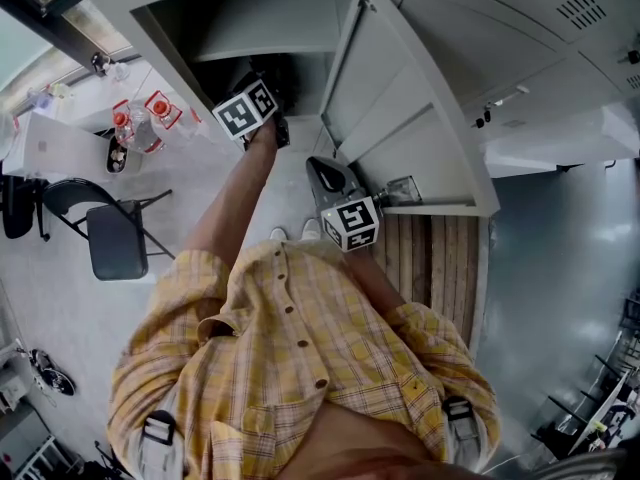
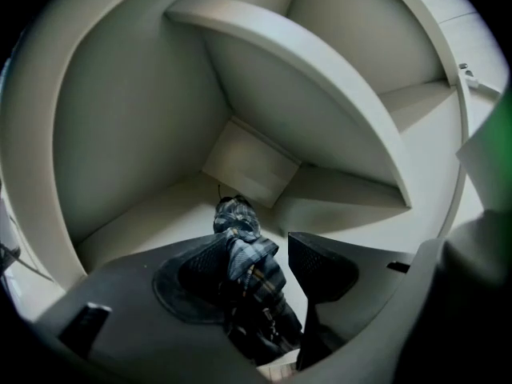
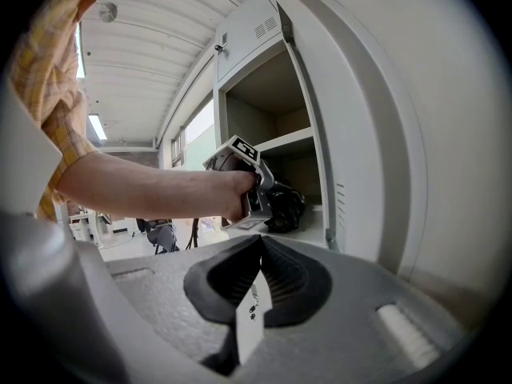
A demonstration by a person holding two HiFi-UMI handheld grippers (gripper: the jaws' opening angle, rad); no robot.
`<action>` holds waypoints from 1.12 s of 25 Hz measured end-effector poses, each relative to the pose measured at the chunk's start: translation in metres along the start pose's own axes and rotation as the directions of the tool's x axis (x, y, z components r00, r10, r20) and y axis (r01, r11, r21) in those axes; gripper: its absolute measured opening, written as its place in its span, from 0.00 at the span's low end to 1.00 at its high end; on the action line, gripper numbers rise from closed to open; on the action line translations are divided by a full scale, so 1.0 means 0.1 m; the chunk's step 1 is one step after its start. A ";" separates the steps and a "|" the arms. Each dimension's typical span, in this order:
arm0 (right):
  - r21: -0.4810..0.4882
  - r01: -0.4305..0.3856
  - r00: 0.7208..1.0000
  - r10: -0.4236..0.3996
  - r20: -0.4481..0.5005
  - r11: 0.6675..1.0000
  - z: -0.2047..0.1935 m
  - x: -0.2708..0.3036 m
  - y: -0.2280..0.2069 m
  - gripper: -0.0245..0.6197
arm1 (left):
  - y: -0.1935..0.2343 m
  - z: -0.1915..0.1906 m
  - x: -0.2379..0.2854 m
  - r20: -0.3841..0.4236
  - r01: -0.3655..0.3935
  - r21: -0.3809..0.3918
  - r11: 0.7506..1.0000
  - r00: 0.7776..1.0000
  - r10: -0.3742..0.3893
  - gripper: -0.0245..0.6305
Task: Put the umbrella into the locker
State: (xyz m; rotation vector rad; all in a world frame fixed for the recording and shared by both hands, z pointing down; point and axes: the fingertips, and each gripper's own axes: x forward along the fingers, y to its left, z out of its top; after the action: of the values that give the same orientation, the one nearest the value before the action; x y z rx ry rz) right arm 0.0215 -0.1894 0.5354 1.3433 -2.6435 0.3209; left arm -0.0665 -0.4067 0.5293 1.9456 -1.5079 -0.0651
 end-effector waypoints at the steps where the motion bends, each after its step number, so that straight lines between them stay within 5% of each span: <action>1: 0.002 0.000 1.000 0.000 0.001 1.000 0.00 0.00 0.00 0.04 | -0.02 0.01 -0.02 0.004 0.003 0.004 1.000 1.000 -0.003 0.40; 7: 0.016 -0.006 1.000 0.006 0.008 1.000 0.02 0.00 0.03 0.04 | -0.08 0.06 -0.14 0.021 0.017 -0.004 1.000 1.000 -0.017 0.40; 28: 0.009 -0.030 0.999 0.029 0.023 1.000 0.06 -0.02 0.18 0.04 | -0.28 0.01 -0.52 0.035 0.099 0.080 0.992 0.994 -0.102 0.09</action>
State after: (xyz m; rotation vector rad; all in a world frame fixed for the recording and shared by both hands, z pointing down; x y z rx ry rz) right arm 0.0075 -0.1793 0.5266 1.3195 -2.6857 0.3242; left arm -0.0604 -0.3587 0.4959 2.0932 -1.4566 -0.0898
